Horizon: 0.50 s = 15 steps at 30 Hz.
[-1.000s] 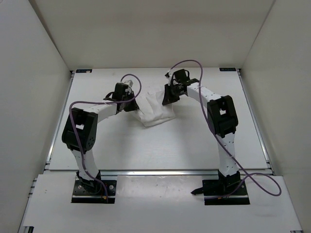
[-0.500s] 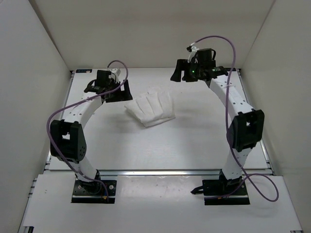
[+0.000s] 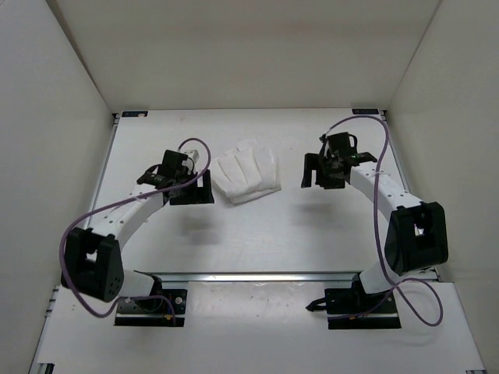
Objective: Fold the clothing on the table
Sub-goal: Fold the skirt
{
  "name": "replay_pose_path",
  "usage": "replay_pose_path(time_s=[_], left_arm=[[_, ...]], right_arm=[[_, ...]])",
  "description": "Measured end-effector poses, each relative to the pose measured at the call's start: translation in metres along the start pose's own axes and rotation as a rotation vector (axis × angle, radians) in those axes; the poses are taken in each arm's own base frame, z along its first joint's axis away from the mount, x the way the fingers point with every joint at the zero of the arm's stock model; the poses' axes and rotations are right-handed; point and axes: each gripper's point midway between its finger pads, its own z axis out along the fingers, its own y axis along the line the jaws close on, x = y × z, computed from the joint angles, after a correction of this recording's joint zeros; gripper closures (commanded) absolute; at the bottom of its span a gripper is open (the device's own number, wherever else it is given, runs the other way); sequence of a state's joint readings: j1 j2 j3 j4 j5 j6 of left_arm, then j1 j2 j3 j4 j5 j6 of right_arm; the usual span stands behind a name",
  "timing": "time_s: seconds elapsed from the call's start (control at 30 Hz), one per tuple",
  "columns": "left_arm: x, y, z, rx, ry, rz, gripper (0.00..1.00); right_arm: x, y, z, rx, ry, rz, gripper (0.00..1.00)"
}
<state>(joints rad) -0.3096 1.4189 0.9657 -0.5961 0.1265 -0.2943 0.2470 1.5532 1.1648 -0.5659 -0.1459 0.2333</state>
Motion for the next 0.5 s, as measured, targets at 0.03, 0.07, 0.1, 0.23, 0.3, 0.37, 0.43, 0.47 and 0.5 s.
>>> replay_pose_path(time_s=[0.03,0.07,0.1,0.23,0.3,0.37,0.43,0.47,0.5], left_arm=[[0.002,-0.001,-0.005,0.008,-0.018,-0.008,0.01],[0.003,-0.001,-0.01,0.017,-0.043,-0.017,0.01],[0.003,-0.002,-0.015,0.025,-0.064,-0.021,0.01],[0.005,0.003,-0.027,0.028,-0.114,-0.041,0.01],[0.005,0.006,-0.03,0.018,-0.122,-0.05,0.02],[0.005,0.007,-0.03,0.013,-0.126,-0.05,0.02],[0.009,0.005,-0.03,0.014,-0.122,-0.043,0.02],[0.012,0.004,-0.029,0.015,-0.116,-0.037,0.01],[0.015,0.002,-0.028,0.016,-0.108,-0.03,0.02]], right_arm=[[0.009,-0.007,0.001,0.012,0.019,0.014,0.23],[0.016,-0.015,0.001,0.03,0.028,0.031,0.23],[0.019,-0.02,0.0,0.041,0.031,0.04,0.22],[0.013,-0.019,-0.007,0.039,-0.023,0.037,0.22],[0.007,-0.017,-0.01,0.027,-0.056,0.036,0.22],[0.001,-0.014,-0.01,0.014,-0.079,0.038,0.21],[-0.002,-0.011,-0.01,-0.001,-0.092,0.043,0.21],[-0.003,-0.01,-0.01,-0.01,-0.096,0.043,0.21],[-0.004,-0.008,-0.01,-0.018,-0.1,0.041,0.21]])
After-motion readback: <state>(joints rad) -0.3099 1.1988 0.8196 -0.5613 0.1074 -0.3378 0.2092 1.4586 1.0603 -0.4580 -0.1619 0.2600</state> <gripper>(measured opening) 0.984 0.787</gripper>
